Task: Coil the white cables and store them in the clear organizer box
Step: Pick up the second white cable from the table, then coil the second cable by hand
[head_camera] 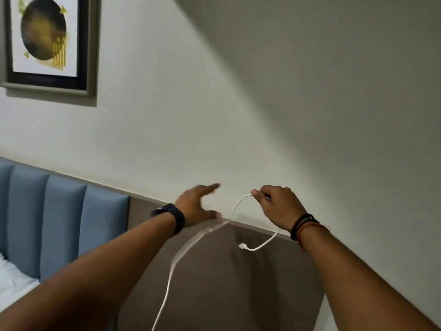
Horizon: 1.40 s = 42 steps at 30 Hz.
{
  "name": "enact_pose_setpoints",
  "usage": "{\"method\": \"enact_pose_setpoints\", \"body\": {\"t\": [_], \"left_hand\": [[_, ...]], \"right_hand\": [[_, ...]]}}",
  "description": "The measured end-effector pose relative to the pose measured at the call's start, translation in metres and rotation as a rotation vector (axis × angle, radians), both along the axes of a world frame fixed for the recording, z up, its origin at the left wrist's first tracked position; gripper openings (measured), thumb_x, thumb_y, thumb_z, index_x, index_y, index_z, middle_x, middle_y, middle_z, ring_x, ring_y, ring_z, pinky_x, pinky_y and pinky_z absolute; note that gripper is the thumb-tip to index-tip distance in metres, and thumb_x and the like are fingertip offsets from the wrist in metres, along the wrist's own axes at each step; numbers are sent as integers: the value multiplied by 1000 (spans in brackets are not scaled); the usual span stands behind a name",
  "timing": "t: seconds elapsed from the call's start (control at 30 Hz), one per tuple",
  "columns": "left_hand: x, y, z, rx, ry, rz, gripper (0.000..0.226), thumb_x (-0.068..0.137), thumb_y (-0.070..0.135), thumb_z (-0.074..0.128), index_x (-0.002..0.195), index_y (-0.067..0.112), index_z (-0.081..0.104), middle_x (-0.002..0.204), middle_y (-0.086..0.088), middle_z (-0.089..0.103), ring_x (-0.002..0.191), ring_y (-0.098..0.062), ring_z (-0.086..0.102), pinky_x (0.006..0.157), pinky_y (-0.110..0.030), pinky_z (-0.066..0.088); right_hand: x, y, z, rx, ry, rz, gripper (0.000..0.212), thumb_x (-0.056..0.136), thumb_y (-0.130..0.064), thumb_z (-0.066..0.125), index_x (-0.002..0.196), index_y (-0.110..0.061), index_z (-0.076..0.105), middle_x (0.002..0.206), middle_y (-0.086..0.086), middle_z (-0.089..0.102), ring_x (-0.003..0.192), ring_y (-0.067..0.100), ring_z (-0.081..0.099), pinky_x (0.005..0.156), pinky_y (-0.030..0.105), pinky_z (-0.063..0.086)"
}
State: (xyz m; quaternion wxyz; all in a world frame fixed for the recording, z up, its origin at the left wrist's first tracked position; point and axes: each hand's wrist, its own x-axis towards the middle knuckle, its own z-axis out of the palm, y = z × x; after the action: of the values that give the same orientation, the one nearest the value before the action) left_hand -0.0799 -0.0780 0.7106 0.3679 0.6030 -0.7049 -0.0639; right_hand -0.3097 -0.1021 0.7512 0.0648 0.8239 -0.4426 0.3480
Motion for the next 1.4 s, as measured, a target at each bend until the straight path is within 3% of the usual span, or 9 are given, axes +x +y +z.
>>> {"method": "enact_pose_setpoints", "body": {"t": [0.2, 0.4, 0.5, 0.63, 0.8, 0.93, 1.03, 1.3, 1.4], "left_hand": [[-48, 23, 31, -23, 372, -277, 21, 92, 26, 57, 81, 13, 70, 74, -7, 70, 69, -10, 69, 74, -24, 54], [-7, 20, 54, -268, 783, 126, 27, 94, 23, 51, 71, 17, 65, 65, -3, 51, 59, -23, 50, 54, -30, 54], [9, 16, 64, -290, 822, 261, 28, 92, 31, 52, 69, 22, 66, 70, -1, 57, 70, -26, 52, 79, -42, 53], [1, 11, 65, -243, 754, 376, 18, 92, 26, 54, 83, 19, 67, 97, -12, 69, 77, -28, 57, 76, -34, 49], [-38, 18, 54, -201, 273, -84, 60, 80, 33, 71, 133, 37, 44, 123, 8, 58, 115, -8, 51, 102, -33, 39], [-63, 30, 59, -89, 333, -325, 15, 88, 31, 62, 88, 18, 71, 64, 1, 69, 64, -10, 65, 74, -30, 52], [-52, 28, 61, -126, 536, -292, 39, 93, 34, 53, 60, 13, 60, 51, 2, 44, 46, -14, 40, 46, -23, 37], [-63, 26, 69, -83, 696, -303, 52, 91, 57, 37, 72, 11, 51, 53, 4, 37, 44, -10, 27, 45, -22, 25], [-69, 27, 66, -43, 700, -322, 48, 95, 51, 35, 75, 10, 50, 56, 0, 38, 47, -12, 28, 46, -24, 26]], "right_hand": [[9, 19, 22, -20, -64, 43, 50, 93, -45, 46, 53, -18, 34, 48, -2, 39, 51, 21, 38, 52, 32, 32], [-27, 28, 25, 244, -120, -10, 53, 92, -50, 44, 58, -11, 36, 55, 5, 33, 52, 19, 29, 55, 30, 26], [-31, 38, 29, 339, -203, 35, 52, 94, -43, 45, 53, -13, 34, 42, -6, 29, 38, 10, 22, 48, 25, 23], [-20, 51, 44, 540, -461, 262, 49, 96, -33, 46, 52, -15, 35, 40, -6, 26, 34, 10, 18, 39, 19, 19], [-1, 55, 57, 551, -551, 339, 47, 98, -35, 42, 56, -15, 40, 42, -7, 26, 36, 9, 18, 39, 19, 19], [3, 52, 54, 550, -627, 327, 44, 98, -37, 42, 61, -14, 43, 43, -7, 27, 36, 9, 20, 42, 23, 25], [-5, 55, 54, 677, -768, 414, 40, 96, -39, 45, 64, -16, 46, 44, -9, 23, 38, 11, 18, 44, 24, 28], [28, 82, 63, 852, -883, 973, 35, 99, -33, 39, 100, -7, 62, 36, -7, 26, 30, 8, 24, 52, 28, 46], [39, 86, 68, 873, -992, 1070, 37, 99, -33, 39, 110, -5, 60, 36, -7, 26, 31, 7, 22, 41, 21, 28]]}}
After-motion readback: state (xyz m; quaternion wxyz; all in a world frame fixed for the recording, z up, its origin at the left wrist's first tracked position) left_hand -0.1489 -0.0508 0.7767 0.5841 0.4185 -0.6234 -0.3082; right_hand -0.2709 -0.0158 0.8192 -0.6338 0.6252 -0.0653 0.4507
